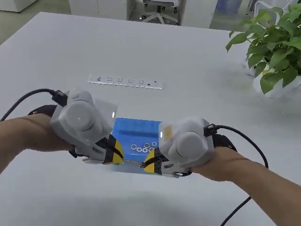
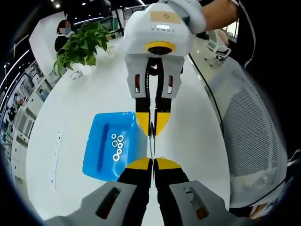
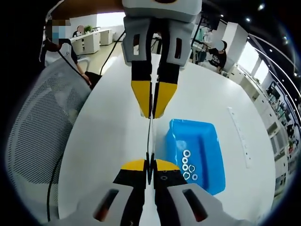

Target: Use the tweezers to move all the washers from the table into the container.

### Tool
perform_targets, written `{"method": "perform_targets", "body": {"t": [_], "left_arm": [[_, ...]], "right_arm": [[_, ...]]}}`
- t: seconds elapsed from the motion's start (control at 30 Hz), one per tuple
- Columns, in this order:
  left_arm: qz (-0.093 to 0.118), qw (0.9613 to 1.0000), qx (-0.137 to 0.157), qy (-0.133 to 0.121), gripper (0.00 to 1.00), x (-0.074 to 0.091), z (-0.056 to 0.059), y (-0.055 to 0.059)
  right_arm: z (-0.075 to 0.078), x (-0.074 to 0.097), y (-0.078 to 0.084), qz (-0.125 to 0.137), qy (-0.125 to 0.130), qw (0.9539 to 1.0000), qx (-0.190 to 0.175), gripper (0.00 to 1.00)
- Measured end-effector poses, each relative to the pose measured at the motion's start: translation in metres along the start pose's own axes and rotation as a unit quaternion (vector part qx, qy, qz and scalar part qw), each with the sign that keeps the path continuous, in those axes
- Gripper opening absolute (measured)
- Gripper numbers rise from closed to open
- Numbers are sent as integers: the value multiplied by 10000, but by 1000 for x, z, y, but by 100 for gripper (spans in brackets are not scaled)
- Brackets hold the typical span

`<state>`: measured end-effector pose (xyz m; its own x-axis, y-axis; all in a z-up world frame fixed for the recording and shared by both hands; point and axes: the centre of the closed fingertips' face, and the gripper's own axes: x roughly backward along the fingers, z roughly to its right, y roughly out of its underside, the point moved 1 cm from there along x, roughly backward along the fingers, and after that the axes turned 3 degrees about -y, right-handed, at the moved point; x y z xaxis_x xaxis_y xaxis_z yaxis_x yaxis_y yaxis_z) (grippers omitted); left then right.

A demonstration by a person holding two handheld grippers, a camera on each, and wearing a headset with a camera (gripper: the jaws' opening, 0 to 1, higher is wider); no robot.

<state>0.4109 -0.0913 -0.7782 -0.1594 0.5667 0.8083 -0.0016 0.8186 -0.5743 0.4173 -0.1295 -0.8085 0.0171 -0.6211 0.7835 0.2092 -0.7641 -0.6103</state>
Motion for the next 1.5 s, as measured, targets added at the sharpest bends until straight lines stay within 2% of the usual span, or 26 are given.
{"method": "perform_targets", "body": {"t": [0.37, 0.53, 0.8, 1.03, 1.23, 1.5], "left_arm": [[-135, 9999, 4, 87, 6, -23, 11, 19], [-117, 9997, 135, 143, 6, -34, 15, 26], [-206, 9992, 264, 212, 6, -49, 25, 39], [-237, 9987, 368, 247, 6, -57, 32, 46], [-341, 9981, 400, 316, 6, -66, 37, 55], [-370, 9979, 430, 314, 6, -74, 39, 58]], "right_arm": [[-11, -14, 13, -135, -73, 9999, 30, 6], [-18, -23, 22, -193, -83, 9998, -61, 6], [-28, -36, 30, -227, -98, 9995, -181, 6], [-34, -44, 35, -232, -143, 9993, -264, 6], [-39, -49, 36, -191, -207, 9987, -435, 6], [-42, -53, 41, -245, -261, 9983, -451, 7]]}}
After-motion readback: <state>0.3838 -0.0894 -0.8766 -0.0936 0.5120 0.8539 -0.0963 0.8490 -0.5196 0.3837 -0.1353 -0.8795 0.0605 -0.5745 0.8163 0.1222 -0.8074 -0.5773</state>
